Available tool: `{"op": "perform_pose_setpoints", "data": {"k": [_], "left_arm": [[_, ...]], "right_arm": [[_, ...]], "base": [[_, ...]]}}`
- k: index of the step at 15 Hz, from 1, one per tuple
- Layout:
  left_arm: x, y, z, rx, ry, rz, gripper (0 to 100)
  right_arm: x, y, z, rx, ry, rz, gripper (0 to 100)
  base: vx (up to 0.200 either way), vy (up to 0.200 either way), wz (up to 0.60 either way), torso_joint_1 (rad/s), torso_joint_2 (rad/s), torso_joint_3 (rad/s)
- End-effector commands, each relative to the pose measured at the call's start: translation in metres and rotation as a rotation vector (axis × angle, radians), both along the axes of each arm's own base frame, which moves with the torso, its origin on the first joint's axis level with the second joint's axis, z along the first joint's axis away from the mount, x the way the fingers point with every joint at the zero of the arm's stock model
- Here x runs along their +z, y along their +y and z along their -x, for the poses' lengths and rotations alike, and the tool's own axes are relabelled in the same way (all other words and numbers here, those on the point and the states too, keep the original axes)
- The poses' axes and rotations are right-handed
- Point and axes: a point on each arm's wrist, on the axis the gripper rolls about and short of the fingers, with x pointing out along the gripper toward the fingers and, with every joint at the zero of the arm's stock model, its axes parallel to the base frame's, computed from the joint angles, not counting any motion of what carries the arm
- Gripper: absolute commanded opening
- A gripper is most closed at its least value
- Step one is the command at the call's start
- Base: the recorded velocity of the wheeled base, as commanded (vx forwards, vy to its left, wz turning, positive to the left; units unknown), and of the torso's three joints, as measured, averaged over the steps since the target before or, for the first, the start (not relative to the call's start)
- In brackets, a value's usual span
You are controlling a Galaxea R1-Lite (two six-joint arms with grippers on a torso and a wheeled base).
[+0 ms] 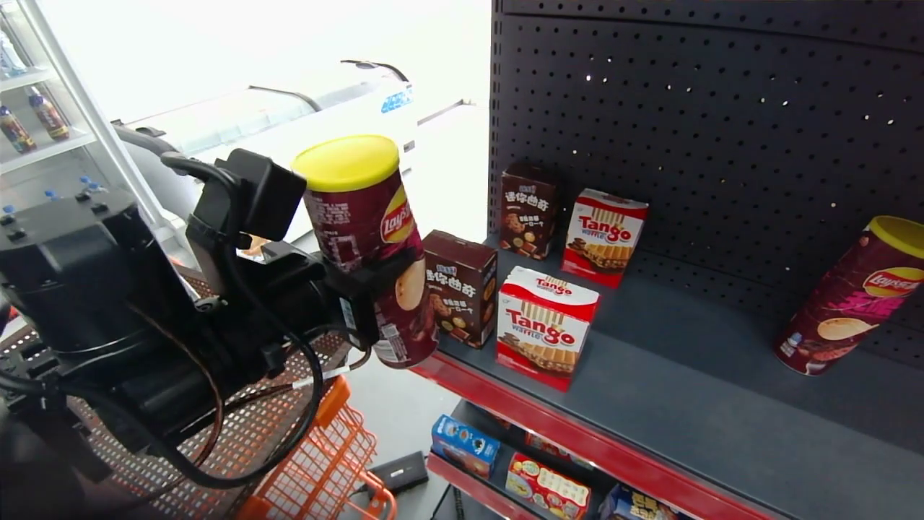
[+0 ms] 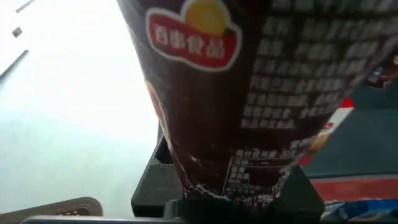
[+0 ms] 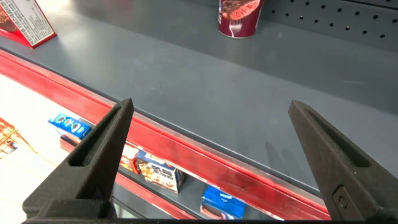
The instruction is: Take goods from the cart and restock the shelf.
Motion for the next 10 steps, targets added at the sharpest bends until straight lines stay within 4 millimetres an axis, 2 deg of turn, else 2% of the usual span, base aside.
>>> {"op": "perform_pose_setpoints", "data": {"k": [1, 3, 5, 7, 10], "left_arm": [[0.003, -0.004, 0.01, -0.036, -0.019, 0.016, 0], [0.011, -0.002, 0.014, -0.056, -0.055, 0.039, 0], [0.02, -0.003, 0.034, -0.123, -0.055, 0.044, 0], [0.023, 0.006, 0.047, -0.136, 0.005, 0.001, 0], [0.019, 0.013, 0.059, -0.262, 0.063, -0.025, 0]], "right_arm": [[0.0, 0.0, 0.0, 0.001, -0.001, 0.0, 100], [0.0, 0.0, 0.0, 0.001, -0.001, 0.0, 100], [0.0, 0.0, 0.0, 0.0, -0.001, 0.0, 100], [0.0, 0.0, 0.0, 0.0, -0.001, 0.0, 100], [0.0, 0.0, 0.0, 0.001, -0.001, 0.0, 100]], "base": [[0.0, 0.0, 0.0, 0.0, 0.0, 0.0], [0.0, 0.0, 0.0, 0.0, 0.0, 0.0], [0.0, 0.0, 0.0, 0.0, 0.0, 0.0], [0.0, 0.0, 0.0, 0.0, 0.0, 0.0], [0.0, 0.0, 0.0, 0.0, 0.0, 0.0]]}}
